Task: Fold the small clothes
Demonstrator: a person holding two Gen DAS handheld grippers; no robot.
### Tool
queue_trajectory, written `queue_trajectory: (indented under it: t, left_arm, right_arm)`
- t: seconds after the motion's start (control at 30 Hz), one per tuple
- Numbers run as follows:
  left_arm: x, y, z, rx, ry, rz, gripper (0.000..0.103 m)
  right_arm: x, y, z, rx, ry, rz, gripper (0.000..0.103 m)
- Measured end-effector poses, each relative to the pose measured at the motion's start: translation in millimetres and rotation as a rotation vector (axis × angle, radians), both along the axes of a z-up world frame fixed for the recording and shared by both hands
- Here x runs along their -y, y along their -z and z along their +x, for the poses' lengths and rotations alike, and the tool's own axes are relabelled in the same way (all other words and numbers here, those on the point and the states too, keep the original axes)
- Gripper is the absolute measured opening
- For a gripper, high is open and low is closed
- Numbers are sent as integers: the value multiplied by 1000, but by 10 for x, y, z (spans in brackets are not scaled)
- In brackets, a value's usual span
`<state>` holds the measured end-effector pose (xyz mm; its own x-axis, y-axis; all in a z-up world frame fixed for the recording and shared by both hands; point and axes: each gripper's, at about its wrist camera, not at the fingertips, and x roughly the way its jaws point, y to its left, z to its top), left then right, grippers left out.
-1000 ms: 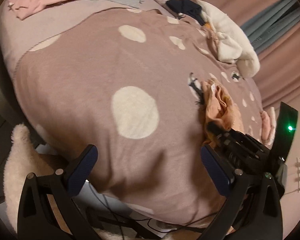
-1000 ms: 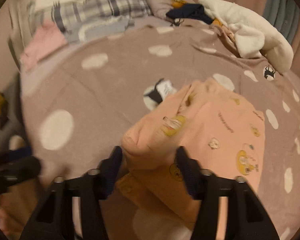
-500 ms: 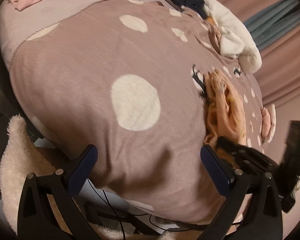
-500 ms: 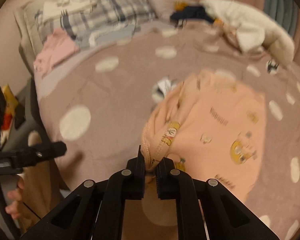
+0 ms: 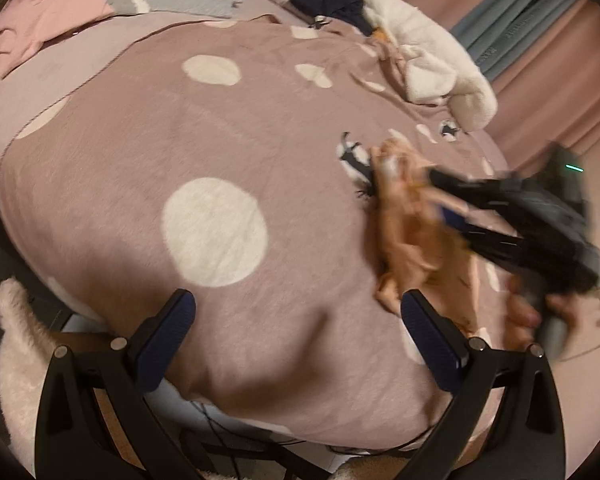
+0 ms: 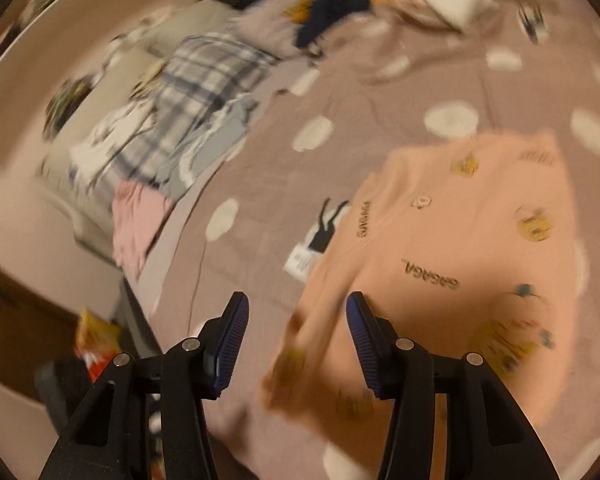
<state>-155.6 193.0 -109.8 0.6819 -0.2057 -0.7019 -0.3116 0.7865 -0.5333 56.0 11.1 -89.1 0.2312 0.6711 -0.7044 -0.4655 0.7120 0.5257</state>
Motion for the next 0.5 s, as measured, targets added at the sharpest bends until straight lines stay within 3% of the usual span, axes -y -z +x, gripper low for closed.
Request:
queue_trajectory:
  t: [0.07,0.13,0.17,0.2,0.23,0.37,0.5]
  left_arm:
    - [23,-3,17,20,26,-16,103]
    - [57,-8,44,19,43,3,103]
    - [73,-14,63,18,46,14,103]
    - [89,-15,87,13,48,27,103]
    - [102,-18,106,12,52,35,103]
    - [170,-45,195,43,94,41,103]
    - [268,-90,391,86,151,54,103]
  right_arm:
    - [-103,105,12,-13,-15,-23,55]
    - [-216,134,-115,-2,-49,20,58]
    - [-241,112,-185,-12,-99,78,58]
    - [-251,72,-261,-97,-187,191,58]
    - [-210,31,-280,-106,-188,201,58]
    - [85,-208,-401,28,-111,100,61]
    - [693,-310,-397,53,25,72,80]
